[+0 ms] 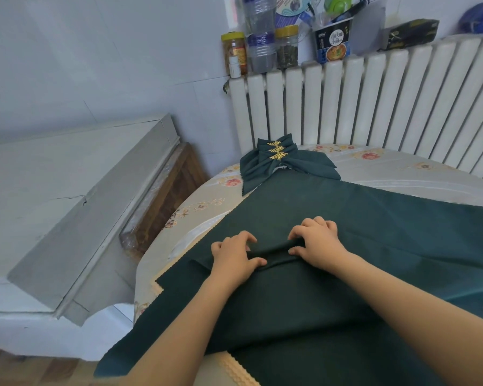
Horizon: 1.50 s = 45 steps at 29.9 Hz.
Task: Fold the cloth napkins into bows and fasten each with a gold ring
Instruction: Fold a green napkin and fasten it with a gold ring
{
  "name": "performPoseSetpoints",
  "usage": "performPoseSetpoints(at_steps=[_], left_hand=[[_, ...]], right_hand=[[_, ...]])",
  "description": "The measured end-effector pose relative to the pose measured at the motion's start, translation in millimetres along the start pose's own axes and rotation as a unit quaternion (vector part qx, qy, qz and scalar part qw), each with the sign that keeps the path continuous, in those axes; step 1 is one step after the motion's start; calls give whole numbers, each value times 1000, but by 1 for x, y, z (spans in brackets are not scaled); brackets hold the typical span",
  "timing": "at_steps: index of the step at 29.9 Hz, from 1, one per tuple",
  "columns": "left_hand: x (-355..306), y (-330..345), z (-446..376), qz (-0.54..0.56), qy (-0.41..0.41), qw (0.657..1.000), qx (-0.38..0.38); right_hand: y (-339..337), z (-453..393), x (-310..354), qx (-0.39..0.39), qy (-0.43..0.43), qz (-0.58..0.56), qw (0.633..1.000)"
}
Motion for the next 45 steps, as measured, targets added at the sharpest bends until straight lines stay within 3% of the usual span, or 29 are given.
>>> performPoseSetpoints(at_steps=[4,6,12,16,22,26,28,31,34,45], left_hand=[[-9,-8,10,-63,80,993,-56],[-10,-8,21,-48,109,991,-61],[-2,-6,47,-5,149,989,1],[1,-5,57,37,133,988,69],[3,-4,51,18,93,994,45],[7,-4,46,19,12,998,61],[3,-7,48,1,17,998,67],[-6,-15,54,-48,89,995,7],[-10,-19,68,-45,131,989,-41],[-4,-17,123,-26,198,980,9]], right_hand=[[-12,14,3,-107,-61,-43,991],[-16,23,1,-121,-85,-70,987],[-22,46,-4,-28,-128,-62,989],[-21,53,-8,43,-104,-72,991],[-19,48,-6,36,-53,-42,997],[-16,46,-3,69,-20,-26,997],[-22,48,-1,35,-29,-7,999],[-34,57,2,-72,-57,-16,996],[-40,72,2,-116,-88,-43,988],[-45,119,-3,58,-127,-50,989]])
Point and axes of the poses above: each hand's wrist, its own z-axis away from the middle knuckle, its own y-axis out of the palm, x = y × z, the point moved 5 cm from there along -z, towards the middle knuckle, and after that the axes turned 8 degrees about -x, right-handed, at the moved point
